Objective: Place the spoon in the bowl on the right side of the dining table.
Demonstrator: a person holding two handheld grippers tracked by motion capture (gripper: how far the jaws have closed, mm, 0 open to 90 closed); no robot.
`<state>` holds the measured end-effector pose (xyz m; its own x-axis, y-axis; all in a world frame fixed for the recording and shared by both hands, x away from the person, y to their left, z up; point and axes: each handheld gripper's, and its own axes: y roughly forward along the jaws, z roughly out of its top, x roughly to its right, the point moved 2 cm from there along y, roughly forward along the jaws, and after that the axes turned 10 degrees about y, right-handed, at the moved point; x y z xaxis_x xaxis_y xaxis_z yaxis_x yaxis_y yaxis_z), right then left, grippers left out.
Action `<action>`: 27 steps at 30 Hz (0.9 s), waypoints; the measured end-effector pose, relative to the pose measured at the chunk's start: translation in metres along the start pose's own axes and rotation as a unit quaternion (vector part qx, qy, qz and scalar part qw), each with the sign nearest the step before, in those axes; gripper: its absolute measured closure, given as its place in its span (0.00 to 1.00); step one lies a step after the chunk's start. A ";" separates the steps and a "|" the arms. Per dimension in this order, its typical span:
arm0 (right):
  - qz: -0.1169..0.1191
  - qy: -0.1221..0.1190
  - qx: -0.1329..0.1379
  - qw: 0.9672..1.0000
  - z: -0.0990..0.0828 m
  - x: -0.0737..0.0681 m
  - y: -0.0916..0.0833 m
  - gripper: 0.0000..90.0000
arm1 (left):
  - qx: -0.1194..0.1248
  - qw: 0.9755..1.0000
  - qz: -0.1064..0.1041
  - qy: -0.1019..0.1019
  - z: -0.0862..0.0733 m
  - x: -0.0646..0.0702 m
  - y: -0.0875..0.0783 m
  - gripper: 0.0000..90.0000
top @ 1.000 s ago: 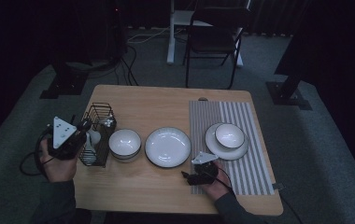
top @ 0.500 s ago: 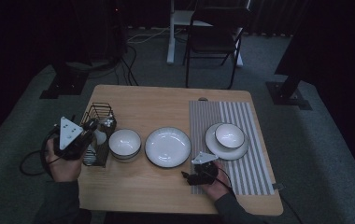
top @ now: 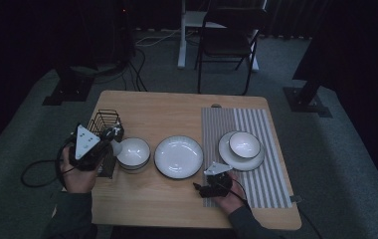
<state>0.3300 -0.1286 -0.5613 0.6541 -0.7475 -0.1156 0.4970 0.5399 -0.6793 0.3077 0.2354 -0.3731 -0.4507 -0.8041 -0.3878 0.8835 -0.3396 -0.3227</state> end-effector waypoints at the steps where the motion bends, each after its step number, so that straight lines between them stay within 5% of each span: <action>1: 0.000 0.000 0.000 1.000 0.000 0.000 0.000 0.26 | 0.000 1.000 -0.002 0.001 0.000 0.001 0.001 0.95; 27: 0.000 0.000 0.000 1.000 0.000 0.000 0.000 0.26 | 0.006 0.999 -0.042 -0.009 0.002 0.016 0.024 0.95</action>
<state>0.3300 -0.1287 -0.5613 0.6545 -0.7471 -0.1156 0.4964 0.5400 -0.6797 0.3215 0.2133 -0.3857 -0.5210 -0.7809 -0.3446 0.8442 -0.4121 -0.3427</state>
